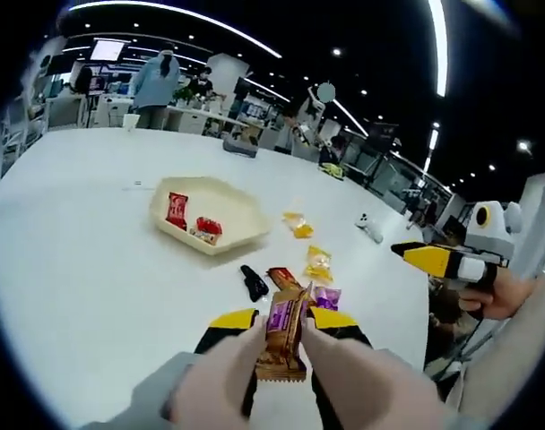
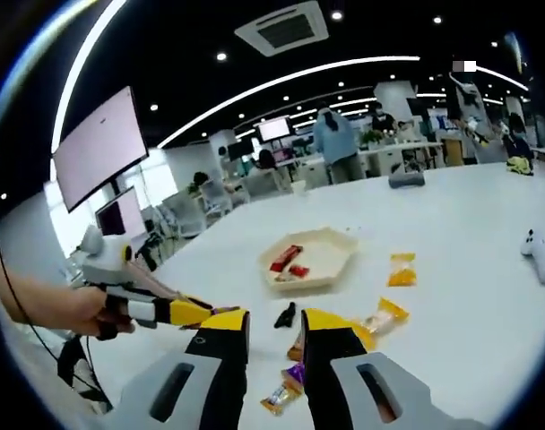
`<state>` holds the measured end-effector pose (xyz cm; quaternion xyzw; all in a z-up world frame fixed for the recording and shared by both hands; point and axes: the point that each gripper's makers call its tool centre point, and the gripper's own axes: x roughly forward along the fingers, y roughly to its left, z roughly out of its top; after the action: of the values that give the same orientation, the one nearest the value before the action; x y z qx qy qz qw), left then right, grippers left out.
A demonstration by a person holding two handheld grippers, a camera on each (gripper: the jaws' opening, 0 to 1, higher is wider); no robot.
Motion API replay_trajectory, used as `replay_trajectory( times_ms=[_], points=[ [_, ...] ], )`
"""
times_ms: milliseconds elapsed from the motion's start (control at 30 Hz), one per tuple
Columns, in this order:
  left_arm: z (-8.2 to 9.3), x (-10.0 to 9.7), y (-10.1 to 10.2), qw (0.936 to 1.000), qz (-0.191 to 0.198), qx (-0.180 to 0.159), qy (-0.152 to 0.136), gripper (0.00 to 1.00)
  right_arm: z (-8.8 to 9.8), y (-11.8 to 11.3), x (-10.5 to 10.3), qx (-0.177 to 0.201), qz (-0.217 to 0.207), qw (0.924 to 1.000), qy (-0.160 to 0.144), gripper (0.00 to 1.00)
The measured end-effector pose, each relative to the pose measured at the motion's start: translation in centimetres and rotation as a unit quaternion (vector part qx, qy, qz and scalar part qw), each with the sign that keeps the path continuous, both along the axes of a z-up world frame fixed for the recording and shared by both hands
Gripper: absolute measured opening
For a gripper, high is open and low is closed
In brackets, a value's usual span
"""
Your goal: Place the target food into the container with the food tongs after gripping and lifting it, then release it inside without dropping or visibly crushing the food.
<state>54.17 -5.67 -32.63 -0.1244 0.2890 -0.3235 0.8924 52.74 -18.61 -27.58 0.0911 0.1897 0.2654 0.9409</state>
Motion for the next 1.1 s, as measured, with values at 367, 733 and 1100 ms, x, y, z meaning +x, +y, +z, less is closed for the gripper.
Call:
replay_trajectory(
  times_ms=[367,733,1100],
  points=[
    [2.4,2.2,-0.3,0.9993,0.016,-0.018,-0.030,0.19,3.8,0.5,0.2,-0.048,0.025,0.9961,-0.070,0.17],
    [3.7,4.0,-0.4,0.9981,0.010,-0.024,-0.056,0.19,4.3,-2.2,-0.3,-0.037,-0.014,0.9976,-0.056,0.20],
    [5.4,3.8,0.0,0.9968,0.013,-0.011,-0.078,0.19,3.5,-3.5,-0.5,-0.039,-0.022,0.9978,-0.048,0.23]
  ],
)
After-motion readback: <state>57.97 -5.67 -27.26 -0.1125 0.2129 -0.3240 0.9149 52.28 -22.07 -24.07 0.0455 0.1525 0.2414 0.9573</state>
